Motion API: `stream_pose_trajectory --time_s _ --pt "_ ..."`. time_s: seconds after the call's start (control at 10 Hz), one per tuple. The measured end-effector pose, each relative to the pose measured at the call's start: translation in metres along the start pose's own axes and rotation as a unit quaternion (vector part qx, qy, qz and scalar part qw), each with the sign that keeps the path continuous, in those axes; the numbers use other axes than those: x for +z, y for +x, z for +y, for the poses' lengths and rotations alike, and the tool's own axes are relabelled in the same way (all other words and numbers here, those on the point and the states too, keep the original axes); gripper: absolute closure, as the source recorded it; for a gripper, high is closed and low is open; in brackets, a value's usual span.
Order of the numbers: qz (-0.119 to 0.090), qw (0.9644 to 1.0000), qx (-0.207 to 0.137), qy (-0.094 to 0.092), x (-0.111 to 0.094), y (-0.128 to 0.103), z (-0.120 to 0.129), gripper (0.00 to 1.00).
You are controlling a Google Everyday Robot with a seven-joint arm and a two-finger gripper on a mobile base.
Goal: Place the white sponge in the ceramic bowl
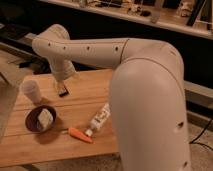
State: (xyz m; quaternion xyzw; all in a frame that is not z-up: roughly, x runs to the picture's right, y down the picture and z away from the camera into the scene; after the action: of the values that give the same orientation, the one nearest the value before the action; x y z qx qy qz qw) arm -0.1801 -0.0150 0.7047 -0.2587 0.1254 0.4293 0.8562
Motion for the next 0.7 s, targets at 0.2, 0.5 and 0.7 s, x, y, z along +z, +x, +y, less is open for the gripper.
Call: stream_pose_trajectory --time_s 0.2,0.5,0.7 --pt "0.0 1.0 0.0 0.0 -0.0002 0.0 -0.0003 0.27" --pt "0.0 1.0 0.001 0.0 0.0008 0.0001 -0.0006 0.27" --pt "0.001 1.0 0.001 0.0 0.0013 0.0003 -0.0009 0.27"
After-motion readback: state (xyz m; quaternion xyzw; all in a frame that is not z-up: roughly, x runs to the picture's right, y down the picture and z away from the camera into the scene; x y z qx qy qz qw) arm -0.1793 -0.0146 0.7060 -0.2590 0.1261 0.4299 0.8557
